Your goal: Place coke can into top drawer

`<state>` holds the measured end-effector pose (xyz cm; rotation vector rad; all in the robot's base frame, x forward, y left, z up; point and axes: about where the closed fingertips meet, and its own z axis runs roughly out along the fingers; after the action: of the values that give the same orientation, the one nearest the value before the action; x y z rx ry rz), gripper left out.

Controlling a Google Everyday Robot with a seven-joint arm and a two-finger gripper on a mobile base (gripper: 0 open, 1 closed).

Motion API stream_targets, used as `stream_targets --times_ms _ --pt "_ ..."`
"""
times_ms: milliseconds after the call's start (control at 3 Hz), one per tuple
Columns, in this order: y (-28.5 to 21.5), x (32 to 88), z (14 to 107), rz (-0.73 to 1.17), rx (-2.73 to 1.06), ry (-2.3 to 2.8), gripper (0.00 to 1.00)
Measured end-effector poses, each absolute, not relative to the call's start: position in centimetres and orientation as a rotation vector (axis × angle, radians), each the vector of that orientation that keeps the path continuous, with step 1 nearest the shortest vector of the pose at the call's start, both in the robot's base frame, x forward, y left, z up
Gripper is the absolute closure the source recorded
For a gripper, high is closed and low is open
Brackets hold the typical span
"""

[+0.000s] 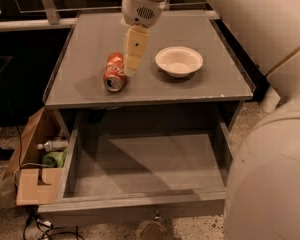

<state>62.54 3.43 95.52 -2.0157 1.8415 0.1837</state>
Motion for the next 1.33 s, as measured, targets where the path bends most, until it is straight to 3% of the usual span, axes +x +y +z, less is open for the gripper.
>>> stream_targets --times_ms 333,1333 --pt "6.0 66.7 94.2 0.254 -2.018 1.850 0.00" --pt "9.0 68.0 92.7 0.254 -1.998 1.857 0.00"
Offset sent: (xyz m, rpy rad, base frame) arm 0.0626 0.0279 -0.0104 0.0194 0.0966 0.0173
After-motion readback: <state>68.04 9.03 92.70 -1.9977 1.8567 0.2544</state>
